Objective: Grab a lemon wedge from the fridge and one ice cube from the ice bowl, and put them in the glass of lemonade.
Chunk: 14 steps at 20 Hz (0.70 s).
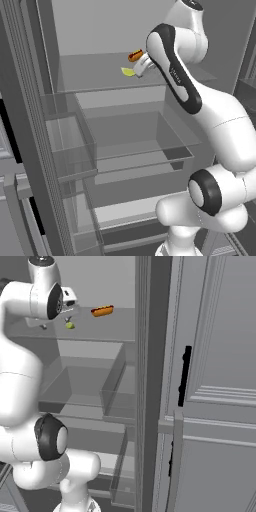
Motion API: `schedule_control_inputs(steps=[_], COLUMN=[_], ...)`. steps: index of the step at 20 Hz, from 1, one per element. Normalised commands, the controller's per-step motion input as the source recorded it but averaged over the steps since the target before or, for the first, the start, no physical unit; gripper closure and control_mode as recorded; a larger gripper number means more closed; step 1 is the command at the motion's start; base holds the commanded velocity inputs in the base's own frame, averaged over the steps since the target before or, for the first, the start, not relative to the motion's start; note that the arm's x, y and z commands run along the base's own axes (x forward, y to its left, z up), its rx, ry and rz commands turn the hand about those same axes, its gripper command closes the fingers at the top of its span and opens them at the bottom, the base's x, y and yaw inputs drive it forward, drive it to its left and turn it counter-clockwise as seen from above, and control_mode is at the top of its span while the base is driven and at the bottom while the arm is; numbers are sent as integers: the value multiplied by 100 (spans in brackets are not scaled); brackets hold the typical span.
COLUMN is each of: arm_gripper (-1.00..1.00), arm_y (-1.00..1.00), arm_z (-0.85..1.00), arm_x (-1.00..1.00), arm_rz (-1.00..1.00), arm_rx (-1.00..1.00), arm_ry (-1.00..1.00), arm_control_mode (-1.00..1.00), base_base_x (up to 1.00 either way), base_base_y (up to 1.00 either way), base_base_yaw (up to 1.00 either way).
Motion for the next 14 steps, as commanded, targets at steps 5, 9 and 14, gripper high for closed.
schedule_control_inputs(steps=[5,9,14], arm_gripper=[-100,-100,-100], arm_y=[0,1,17], arm_z=[0,0,-13], arm_x=[76,60,47], arm_rz=[0,0,0], arm_rx=[0,0,0], arm_ry=[-1,0,0], arm_control_mode=[-100,-100,-100], base_base_x=[0,0,0], base_base_y=[0,0,0], base_base_yaw=[0,0,0])
